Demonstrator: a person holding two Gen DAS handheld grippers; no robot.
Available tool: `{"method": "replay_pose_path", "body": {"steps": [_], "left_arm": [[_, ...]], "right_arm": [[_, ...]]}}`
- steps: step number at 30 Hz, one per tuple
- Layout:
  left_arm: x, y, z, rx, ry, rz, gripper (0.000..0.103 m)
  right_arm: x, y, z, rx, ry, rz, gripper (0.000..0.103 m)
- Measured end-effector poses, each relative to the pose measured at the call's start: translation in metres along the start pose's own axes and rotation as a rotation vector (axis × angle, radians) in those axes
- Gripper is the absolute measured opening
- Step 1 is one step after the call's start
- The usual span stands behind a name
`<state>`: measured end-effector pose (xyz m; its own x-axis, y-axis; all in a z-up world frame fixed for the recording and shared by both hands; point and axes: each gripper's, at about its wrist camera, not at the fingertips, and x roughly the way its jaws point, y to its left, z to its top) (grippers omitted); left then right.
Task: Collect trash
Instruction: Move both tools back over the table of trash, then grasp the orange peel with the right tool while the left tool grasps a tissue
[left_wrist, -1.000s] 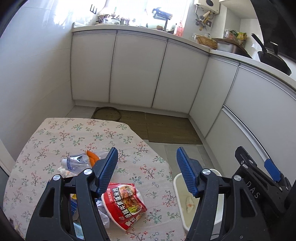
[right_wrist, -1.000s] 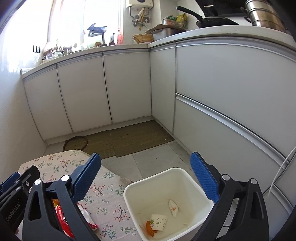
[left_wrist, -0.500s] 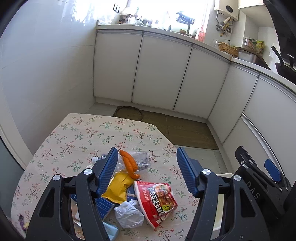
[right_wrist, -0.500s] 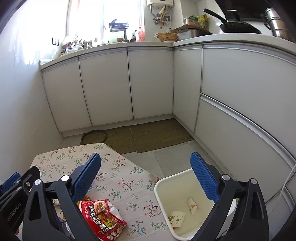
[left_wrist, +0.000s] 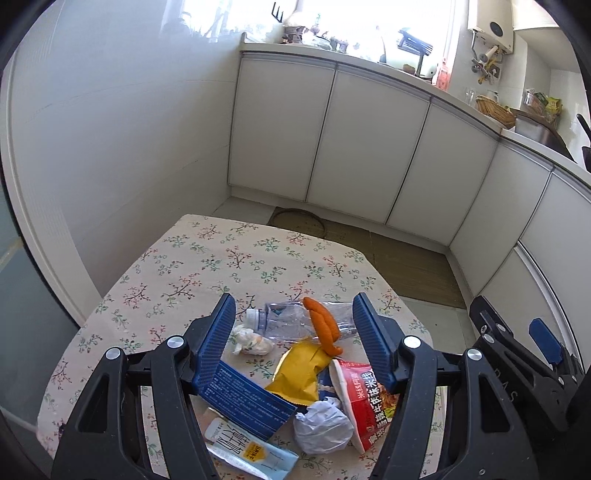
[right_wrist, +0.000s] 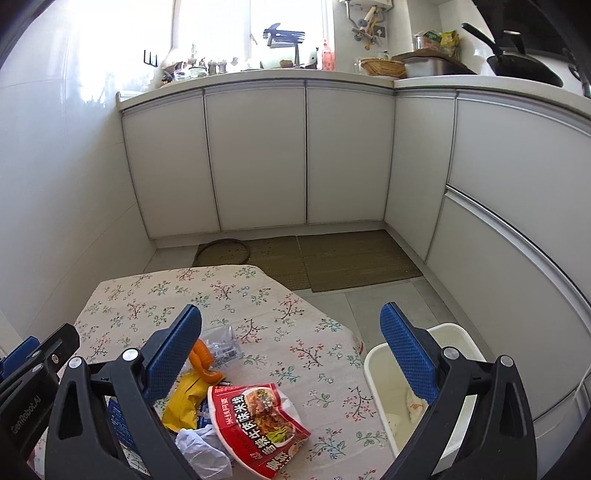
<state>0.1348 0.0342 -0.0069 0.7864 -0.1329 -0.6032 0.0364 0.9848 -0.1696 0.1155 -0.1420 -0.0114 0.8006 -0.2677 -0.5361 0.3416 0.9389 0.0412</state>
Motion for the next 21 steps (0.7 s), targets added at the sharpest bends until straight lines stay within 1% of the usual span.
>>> {"method": "replay_pose_path", "body": {"steps": [8, 14, 16, 19, 21], "left_arm": [[-0.002, 0.038, 0.001, -0.044, 0.011, 0.058, 0.063], [-0.003, 0.068, 0.001, -0.083, 0.022, 0.09, 0.063], [-0.003, 0.08, 0.002, -0.101, 0.025, 0.098, 0.065], [0.0, 0.094, 0.004, -0.14, 0.038, 0.095, 0.066], [0.002, 0.1, 0.004, -0.152, 0.044, 0.093, 0.066]], "right_arm": [[0.007, 0.037, -0.005, -0.059, 0.05, 0.049, 0.095], [0.019, 0.069, -0.014, -0.107, 0.104, 0.087, 0.095], [0.03, 0.079, -0.015, -0.124, 0.135, 0.1, 0.095], [0.058, 0.096, -0.015, -0.17, 0.225, 0.122, 0.094], [0.075, 0.104, -0.018, -0.194, 0.265, 0.122, 0.094]]}}
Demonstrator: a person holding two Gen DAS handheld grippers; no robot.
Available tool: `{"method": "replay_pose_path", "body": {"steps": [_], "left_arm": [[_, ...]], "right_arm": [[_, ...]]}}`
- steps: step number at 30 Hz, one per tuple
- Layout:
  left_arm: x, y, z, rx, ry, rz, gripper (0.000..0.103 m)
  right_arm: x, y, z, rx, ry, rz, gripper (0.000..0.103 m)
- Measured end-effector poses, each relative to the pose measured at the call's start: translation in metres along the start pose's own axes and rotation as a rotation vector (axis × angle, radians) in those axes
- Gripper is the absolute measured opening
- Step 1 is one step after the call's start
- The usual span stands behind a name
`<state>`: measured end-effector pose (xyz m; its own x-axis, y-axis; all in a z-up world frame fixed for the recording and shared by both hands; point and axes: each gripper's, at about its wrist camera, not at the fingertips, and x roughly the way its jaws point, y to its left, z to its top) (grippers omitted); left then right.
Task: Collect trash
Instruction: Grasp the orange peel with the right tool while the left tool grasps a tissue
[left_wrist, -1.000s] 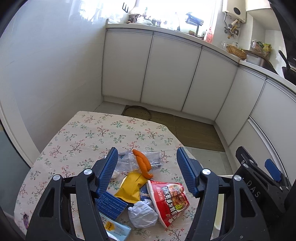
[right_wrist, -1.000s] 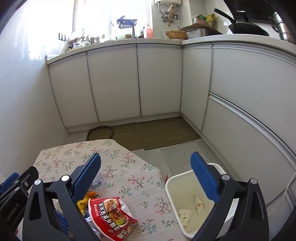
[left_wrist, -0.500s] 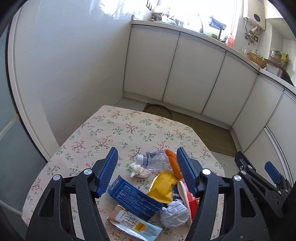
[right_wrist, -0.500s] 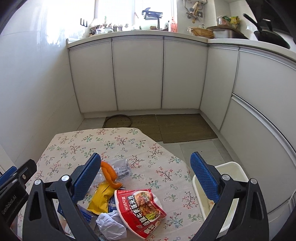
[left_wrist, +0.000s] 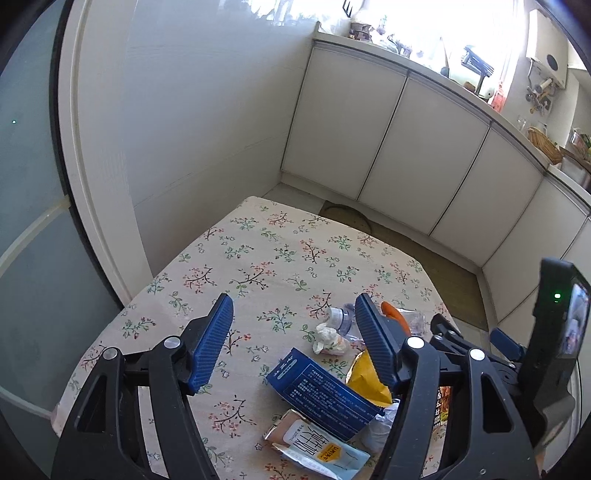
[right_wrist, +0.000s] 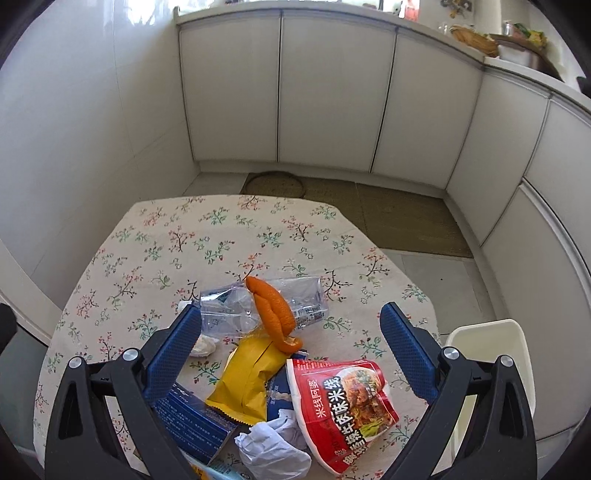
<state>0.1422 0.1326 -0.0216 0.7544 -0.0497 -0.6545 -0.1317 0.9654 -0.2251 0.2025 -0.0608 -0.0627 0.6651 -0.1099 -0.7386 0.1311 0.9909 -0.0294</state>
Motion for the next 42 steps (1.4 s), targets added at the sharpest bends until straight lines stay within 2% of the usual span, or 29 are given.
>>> {"method": "replay_pose_path", "body": {"steps": [3, 5, 9, 13, 18, 20, 22, 28, 31, 36, 39, 42], "left_arm": [[0.004, 0.003, 0.0, 0.0, 0.008, 0.003, 0.066], [0.008, 0.005, 0.0, -0.001, 0.018, 0.003, 0.066], [0.016, 0.009, -0.001, -0.009, 0.038, 0.008, 0.066], [0.024, 0.012, -0.002, -0.016, 0.06, 0.01, 0.066], [0.034, 0.009, -0.005, -0.009, 0.079, 0.01, 0.066], [0.038, 0.007, -0.006, -0.008, 0.088, 0.009, 0.066], [0.041, 0.006, -0.007, -0.005, 0.093, 0.01, 0.066], [0.047, 0.004, -0.005, -0.004, 0.097, 0.015, 0.066], [0.057, 0.004, -0.003, -0.014, 0.111, 0.007, 0.066], [0.086, -0.002, 0.002, -0.057, 0.191, -0.039, 0.066], [0.103, -0.014, 0.004, -0.028, 0.218, -0.05, 0.066], [0.126, -0.02, 0.0, -0.043, 0.309, -0.091, 0.066]], "right_arm": [[0.028, 0.006, 0.001, -0.024, 0.062, 0.004, 0.094], [0.052, 0.01, 0.0, -0.036, 0.144, 0.032, 0.092], [0.09, 0.013, -0.005, -0.083, 0.235, 0.029, 0.077], [0.114, 0.009, -0.009, -0.081, 0.281, 0.035, 0.072], [0.125, 0.013, -0.013, -0.116, 0.284, 0.031, 0.071], [0.127, 0.016, -0.013, -0.128, 0.28, 0.035, 0.066], [0.133, 0.017, -0.011, -0.135, 0.295, 0.056, 0.042], [0.134, 0.015, -0.012, -0.126, 0.299, 0.081, 0.02], [0.127, 0.006, -0.007, -0.073, 0.3, 0.135, 0.017], [0.101, -0.018, 0.009, 0.03, 0.262, 0.225, 0.016], [0.082, -0.035, 0.017, 0.086, 0.23, 0.281, 0.016], [0.066, -0.047, 0.023, 0.124, 0.202, 0.326, 0.016]]}}
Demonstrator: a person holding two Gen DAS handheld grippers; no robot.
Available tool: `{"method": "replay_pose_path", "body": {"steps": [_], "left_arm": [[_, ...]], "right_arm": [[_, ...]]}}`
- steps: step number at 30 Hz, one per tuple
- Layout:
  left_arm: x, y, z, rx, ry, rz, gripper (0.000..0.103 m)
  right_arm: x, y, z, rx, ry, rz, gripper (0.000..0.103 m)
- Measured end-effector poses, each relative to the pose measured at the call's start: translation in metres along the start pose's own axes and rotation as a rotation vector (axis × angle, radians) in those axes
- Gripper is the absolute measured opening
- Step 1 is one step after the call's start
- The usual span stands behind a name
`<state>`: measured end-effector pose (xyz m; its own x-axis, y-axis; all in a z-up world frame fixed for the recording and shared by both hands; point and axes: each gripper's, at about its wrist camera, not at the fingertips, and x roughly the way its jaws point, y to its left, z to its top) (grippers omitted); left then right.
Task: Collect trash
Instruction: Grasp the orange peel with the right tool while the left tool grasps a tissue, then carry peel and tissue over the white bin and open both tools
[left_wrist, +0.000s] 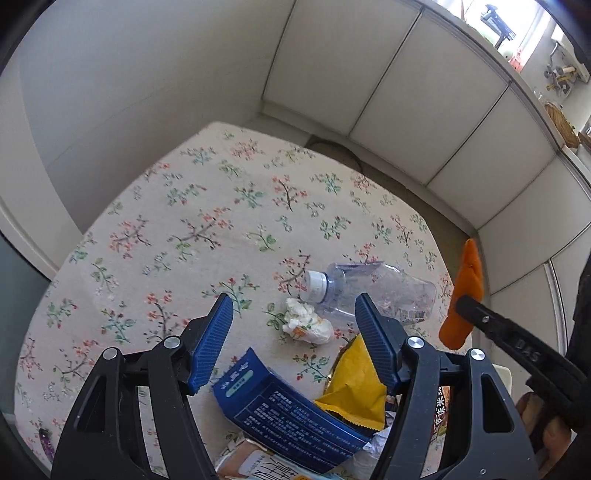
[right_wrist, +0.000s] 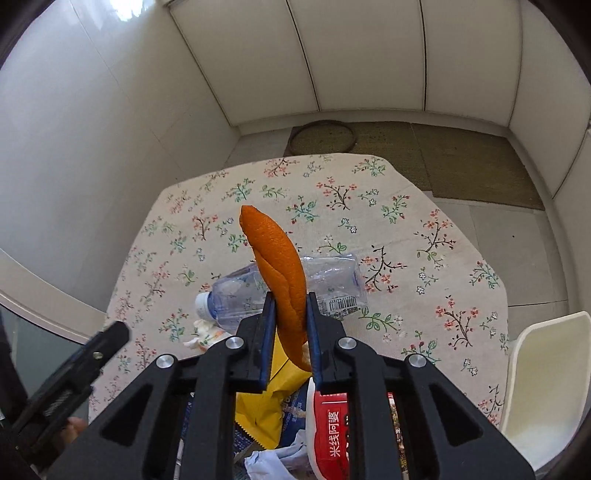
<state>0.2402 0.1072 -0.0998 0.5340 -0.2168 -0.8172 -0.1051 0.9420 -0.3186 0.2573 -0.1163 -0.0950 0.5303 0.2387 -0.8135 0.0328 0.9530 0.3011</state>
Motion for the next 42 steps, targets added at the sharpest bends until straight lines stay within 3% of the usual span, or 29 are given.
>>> {"method": "replay_pose_path", "body": {"steps": [4, 11, 17, 22, 26, 33, 42], "left_arm": [[0.025, -0.003, -0.001, -0.018, 0.061, 0.004, 0.066], [0.067, -0.005, -0.003, -0.066, 0.202, 0.0, 0.066], [0.092, -0.016, -0.007, -0.064, 0.249, 0.016, 0.064], [0.106, -0.015, -0.011, -0.071, 0.263, 0.026, 0.043], [0.101, -0.011, -0.01, -0.088, 0.238, -0.017, 0.037], [0.071, -0.021, -0.006, -0.035, 0.168, -0.027, 0.036], [-0.006, -0.031, 0.011, 0.041, -0.128, 0.035, 0.036]], "right_arm": [[-0.014, -0.006, 0.001, 0.021, -0.011, 0.044, 0.016], [-0.023, -0.013, -0.004, 0.016, -0.014, 0.047, 0.016], [-0.023, -0.023, -0.008, 0.015, 0.001, 0.031, 0.016], [-0.023, -0.03, -0.009, 0.027, 0.005, 0.029, 0.017], [-0.023, -0.029, -0.009, 0.028, 0.007, 0.039, 0.017], [-0.029, -0.021, -0.011, 0.017, -0.014, 0.044, 0.017], [-0.048, -0.006, -0.013, 0.004, -0.099, 0.023, 0.017]]}}
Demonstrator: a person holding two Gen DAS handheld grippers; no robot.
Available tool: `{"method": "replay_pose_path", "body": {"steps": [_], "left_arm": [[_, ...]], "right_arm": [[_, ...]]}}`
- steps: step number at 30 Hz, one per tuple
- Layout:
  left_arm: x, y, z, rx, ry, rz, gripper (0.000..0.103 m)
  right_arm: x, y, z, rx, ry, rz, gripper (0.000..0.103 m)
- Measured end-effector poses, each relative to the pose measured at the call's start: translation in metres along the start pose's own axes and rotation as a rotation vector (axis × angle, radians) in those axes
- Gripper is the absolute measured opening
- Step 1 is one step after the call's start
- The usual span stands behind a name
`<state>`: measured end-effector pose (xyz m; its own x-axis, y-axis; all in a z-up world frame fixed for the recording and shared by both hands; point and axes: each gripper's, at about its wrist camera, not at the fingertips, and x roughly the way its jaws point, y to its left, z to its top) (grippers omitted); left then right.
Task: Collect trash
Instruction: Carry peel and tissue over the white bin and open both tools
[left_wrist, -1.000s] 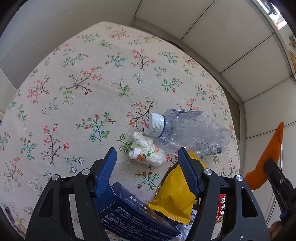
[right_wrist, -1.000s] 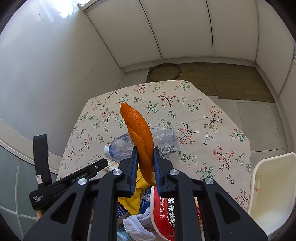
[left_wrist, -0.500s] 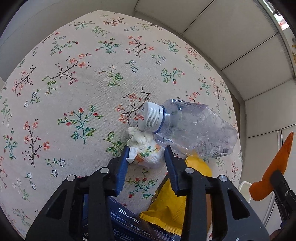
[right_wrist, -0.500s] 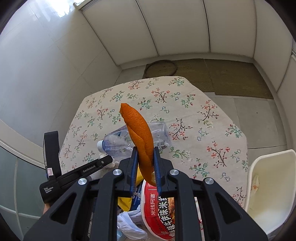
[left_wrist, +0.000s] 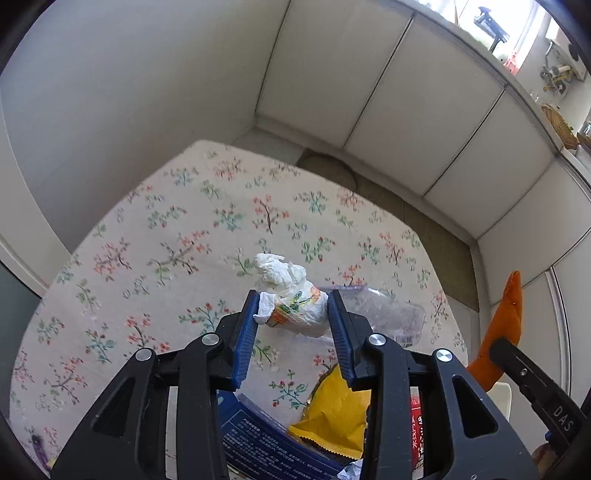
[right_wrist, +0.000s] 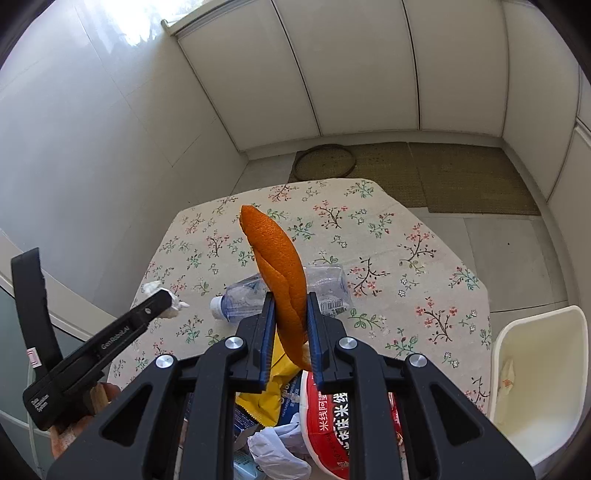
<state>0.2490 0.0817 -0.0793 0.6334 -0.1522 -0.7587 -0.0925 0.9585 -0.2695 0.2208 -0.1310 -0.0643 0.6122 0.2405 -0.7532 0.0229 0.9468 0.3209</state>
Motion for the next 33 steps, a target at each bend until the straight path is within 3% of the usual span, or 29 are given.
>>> {"method": "replay_pose_path", "body": {"steps": [6, 15, 22, 33], "left_arm": [[-0.056, -0.012, 0.007, 0.089, -0.233, 0.063, 0.036], [-0.132, -0.018, -0.002, 0.107, -0.542, 0.022, 0.036], [-0.15, -0.035, -0.011, 0.132, -0.592, -0.039, 0.036], [-0.158, -0.082, -0.035, 0.226, -0.58, -0.142, 0.036]], "right_arm": [[-0.019, 0.019, -0.001, -0.043, -0.096, -0.045, 0.017], [-0.064, 0.038, -0.01, -0.097, -0.325, -0.165, 0.017], [-0.098, 0.037, -0.014, -0.105, -0.453, -0.245, 0.017], [-0.134, -0.001, -0.024, -0.042, -0.487, -0.331, 0.017]]}}
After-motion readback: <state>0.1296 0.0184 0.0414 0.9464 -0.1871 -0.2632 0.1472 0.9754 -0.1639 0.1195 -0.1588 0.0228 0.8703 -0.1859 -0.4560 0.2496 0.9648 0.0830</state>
